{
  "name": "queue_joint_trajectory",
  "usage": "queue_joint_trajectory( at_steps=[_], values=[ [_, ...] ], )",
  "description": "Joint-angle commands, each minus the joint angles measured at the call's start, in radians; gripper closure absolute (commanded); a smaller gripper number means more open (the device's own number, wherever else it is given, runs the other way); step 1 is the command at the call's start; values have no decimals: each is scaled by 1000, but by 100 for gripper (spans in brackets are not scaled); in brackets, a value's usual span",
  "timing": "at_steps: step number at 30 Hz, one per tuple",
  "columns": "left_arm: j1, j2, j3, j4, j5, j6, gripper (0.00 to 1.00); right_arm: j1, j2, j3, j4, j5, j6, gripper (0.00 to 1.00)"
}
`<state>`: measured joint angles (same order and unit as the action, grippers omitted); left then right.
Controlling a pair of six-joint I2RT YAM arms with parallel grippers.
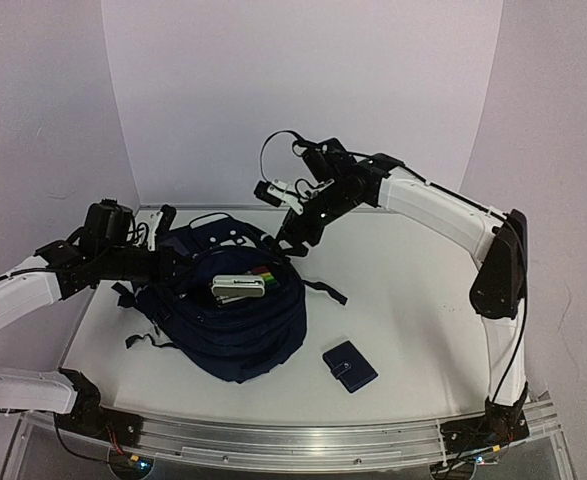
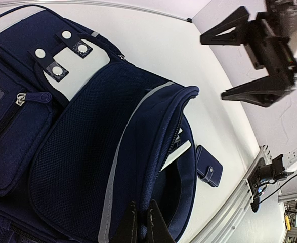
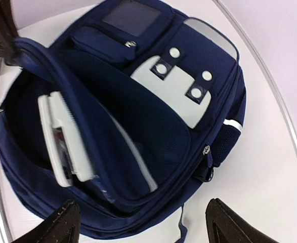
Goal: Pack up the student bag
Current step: Place the stationery in the student bag, then adjust the stationery in the student bag.
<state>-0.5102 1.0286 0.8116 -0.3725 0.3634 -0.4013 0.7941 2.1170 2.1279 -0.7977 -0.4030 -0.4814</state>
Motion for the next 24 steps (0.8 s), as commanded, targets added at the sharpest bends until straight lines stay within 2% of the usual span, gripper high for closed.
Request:
queue_joint_trajectory(
  at_steps=[1, 5, 7, 9, 12, 14, 20, 24],
  values=[
    [15, -20, -15, 36, -35, -33, 100, 14, 79, 32, 0, -55, -60, 14],
    [14, -14, -28, 31, -38, -45, 100, 14, 130, 64, 3, -55, -97, 19],
    [15, -3, -29, 19, -46, -49, 100, 15, 158, 80, 3, -42, -106, 29],
    [15, 16, -24, 1, -58, -52, 100, 15, 169, 85, 3, -36, -107, 50],
    [15, 61, -22, -15, -86, -65, 100, 22, 141, 60, 8, -19, -92, 87],
    [15, 99, -23, -1, -93, -81, 100, 33, 115, 31, 21, 29, -67, 100],
    [18, 262, -1, 84, -122, -82, 100, 35, 15, -83, 68, 87, 35, 100],
    [30, 410, 75, 122, -110, -52, 100, 35, -51, -166, 77, 107, 87, 100]
  ],
)
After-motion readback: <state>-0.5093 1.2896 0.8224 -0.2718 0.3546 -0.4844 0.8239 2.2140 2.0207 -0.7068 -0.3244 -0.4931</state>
